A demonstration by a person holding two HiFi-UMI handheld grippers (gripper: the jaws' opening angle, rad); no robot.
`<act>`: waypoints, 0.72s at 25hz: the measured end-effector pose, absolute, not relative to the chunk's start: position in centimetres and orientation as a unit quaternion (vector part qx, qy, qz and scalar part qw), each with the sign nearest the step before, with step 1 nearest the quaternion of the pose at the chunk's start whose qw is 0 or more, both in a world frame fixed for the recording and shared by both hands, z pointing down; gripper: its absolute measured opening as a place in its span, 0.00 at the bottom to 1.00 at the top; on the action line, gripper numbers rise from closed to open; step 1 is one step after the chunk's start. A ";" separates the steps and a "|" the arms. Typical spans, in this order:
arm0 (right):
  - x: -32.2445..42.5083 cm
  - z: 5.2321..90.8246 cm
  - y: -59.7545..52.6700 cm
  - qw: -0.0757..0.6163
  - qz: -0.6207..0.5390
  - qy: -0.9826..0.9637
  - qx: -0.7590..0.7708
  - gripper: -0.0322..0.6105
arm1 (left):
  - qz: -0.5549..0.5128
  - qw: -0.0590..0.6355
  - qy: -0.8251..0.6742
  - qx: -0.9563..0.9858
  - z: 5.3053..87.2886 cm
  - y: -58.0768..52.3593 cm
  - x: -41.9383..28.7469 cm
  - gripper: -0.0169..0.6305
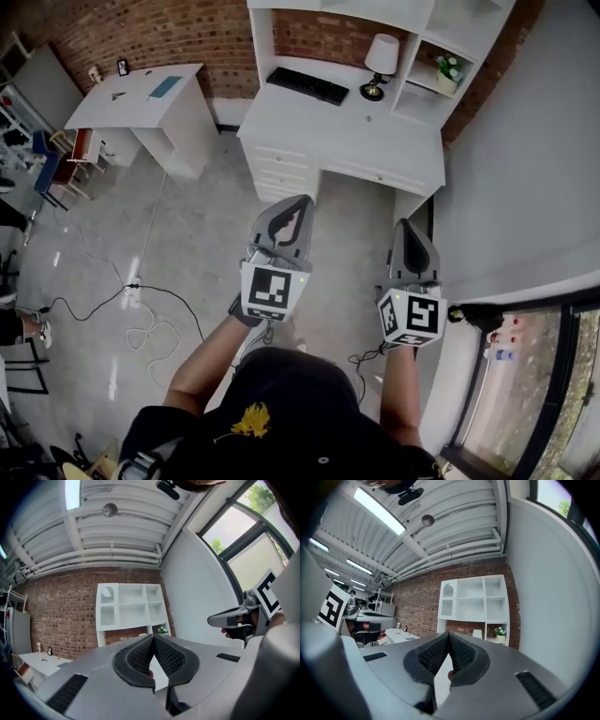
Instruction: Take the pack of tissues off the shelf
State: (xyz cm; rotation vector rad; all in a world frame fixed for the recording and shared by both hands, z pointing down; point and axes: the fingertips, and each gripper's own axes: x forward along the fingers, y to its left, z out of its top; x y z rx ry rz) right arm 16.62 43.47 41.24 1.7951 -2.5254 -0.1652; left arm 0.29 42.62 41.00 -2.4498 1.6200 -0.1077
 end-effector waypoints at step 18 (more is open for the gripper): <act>8.6 38.3 26.7 -0.024 -0.055 -0.833 0.550 0.06 | -0.020 0.081 0.568 -0.819 39.2 25.1 -10.2 0.05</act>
